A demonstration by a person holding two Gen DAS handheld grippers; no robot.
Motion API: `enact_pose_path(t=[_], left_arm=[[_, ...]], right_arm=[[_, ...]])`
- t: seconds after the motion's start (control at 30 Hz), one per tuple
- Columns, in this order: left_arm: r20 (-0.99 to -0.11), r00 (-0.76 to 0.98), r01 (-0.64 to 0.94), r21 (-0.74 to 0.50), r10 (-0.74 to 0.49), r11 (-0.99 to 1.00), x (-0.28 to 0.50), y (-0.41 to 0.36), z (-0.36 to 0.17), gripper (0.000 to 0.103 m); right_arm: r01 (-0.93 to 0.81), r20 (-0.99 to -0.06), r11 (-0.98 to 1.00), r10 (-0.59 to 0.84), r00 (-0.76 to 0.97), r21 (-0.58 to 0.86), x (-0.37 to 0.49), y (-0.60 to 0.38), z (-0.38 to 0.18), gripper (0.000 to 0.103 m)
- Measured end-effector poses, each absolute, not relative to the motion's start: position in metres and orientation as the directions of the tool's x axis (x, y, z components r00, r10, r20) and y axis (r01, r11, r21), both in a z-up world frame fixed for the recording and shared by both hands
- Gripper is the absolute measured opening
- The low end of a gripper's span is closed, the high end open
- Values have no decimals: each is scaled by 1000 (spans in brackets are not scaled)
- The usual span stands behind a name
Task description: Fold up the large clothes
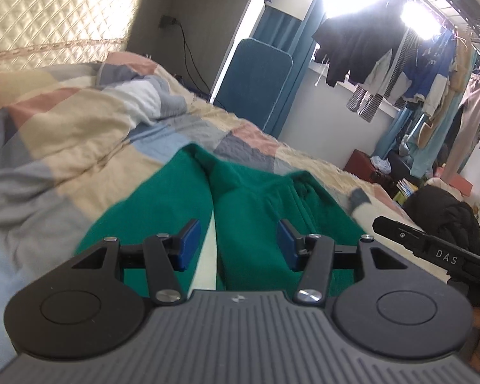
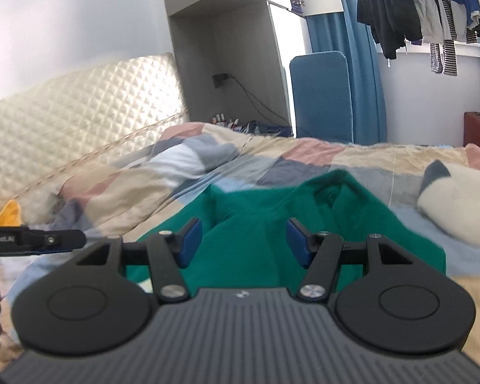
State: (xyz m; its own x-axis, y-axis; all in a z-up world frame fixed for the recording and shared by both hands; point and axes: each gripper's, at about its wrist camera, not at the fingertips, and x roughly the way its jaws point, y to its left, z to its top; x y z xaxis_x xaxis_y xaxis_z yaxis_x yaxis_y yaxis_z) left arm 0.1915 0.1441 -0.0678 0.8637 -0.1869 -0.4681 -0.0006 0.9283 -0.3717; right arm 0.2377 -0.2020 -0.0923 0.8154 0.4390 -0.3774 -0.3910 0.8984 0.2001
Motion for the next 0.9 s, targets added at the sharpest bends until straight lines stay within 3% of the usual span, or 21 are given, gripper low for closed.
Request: enact_pose_path(t=[0.07,0.13,0.23,0.6,0.73,0.8,0.87,0.9], left_arm=[[-480,855,-3,-384,-197,923,171,142,-76,59],[-489,851,-15,-386,-191,922,160,142,-86,59],[-508,840,-34,-403,-193,914,156,146,-104,59],[-584,800,-48,-296,-141,954,190,156,-154,63],[-614,778,-77,-307,-135,949,199,162,-168,63],[-621,773,-73,-289,-129,954,203,161,-173,61],[-630,764,-67,-289,-137,955,210,163,-178,46],[-636,761,-74,-277,-125,958,212,163,-180,34]], right_arm=[[-379,-391,902,430,814,205,223,-200,-97,64],[-376,-409,901,433,803,216,215,-196,-104,77],[-370,-439,899,437,785,234,212,-185,-117,88],[-351,-573,910,412,708,222,253,-149,-190,88],[-355,-603,911,405,687,208,265,-142,-207,87],[-353,-621,917,389,681,188,270,-134,-212,82],[-351,-625,921,377,684,171,273,-128,-215,72],[-350,-620,922,373,691,164,274,-127,-214,59]])
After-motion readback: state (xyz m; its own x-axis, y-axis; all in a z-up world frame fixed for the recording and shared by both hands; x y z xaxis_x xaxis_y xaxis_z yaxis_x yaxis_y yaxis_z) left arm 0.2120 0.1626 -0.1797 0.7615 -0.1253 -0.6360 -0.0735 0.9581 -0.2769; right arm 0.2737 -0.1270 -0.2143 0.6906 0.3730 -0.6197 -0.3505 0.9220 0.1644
